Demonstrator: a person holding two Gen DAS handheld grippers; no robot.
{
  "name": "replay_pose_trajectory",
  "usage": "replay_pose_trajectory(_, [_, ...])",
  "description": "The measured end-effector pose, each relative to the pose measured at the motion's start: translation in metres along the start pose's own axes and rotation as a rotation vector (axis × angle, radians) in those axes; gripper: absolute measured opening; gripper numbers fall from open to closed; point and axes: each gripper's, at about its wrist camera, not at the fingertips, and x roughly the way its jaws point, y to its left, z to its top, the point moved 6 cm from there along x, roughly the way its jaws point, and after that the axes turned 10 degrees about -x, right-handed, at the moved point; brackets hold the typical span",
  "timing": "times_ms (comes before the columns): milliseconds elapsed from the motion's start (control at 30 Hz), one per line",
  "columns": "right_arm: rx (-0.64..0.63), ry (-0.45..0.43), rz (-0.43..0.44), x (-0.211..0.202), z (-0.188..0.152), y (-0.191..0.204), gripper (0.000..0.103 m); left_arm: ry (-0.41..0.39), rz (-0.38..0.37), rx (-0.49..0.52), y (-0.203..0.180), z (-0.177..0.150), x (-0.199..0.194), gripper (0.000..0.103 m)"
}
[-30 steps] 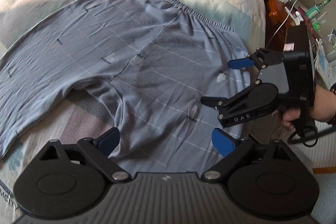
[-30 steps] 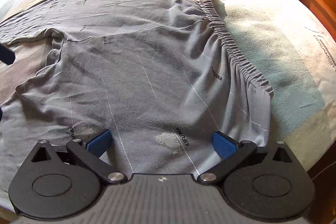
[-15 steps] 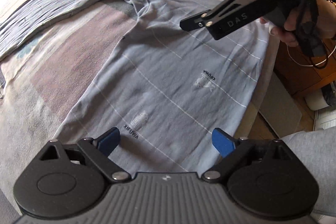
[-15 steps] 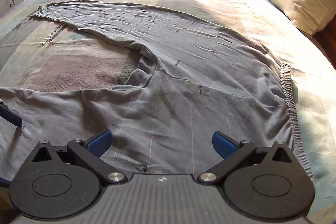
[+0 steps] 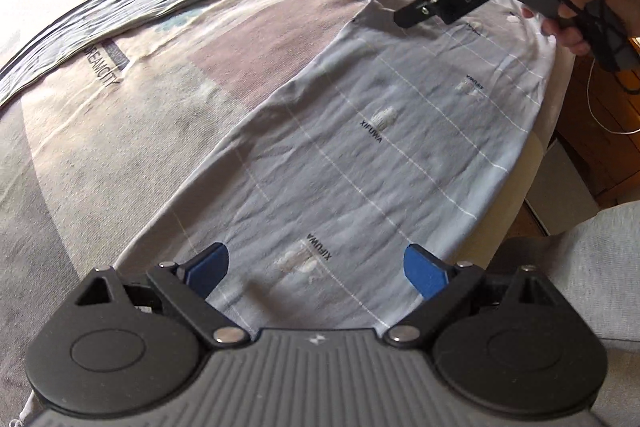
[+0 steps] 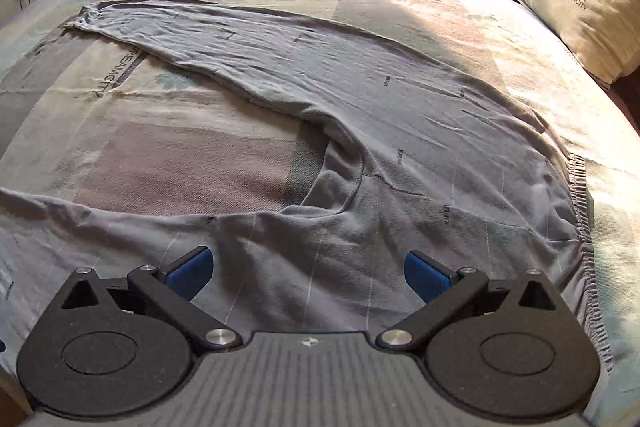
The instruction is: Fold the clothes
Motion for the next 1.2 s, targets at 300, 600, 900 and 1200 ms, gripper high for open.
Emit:
replay_pose_trajectory(300, [0.013, 0.050, 0.035, -0.002, -0.020, 0.033, 0.103, -0.021, 0.010, -0.098, 0.031, -0.035, -0.020, 0.094])
replay_pose_trajectory(600, [0.022, 0.141, 0.010, -0.013, -0.011, 0.042, 0.103, -0.019, 0.071, -0.213, 0.071, -0.071, -0.036, 0.094])
replay_pose_trajectory(900, [-0.150, 0.081, 0.217, -0.025, -0.001, 0.140, 0.103, -0.029, 0.149, -0.347, 0.119, -0.096, -0.040, 0.095])
replay_pose_trajectory(1200, [-0.202, 0.055, 0.145, -0.020, -0.019, 0.162, 0.103, -0.046, 0.142, -0.527, 0.154, -0.108, -0.068, 0.095])
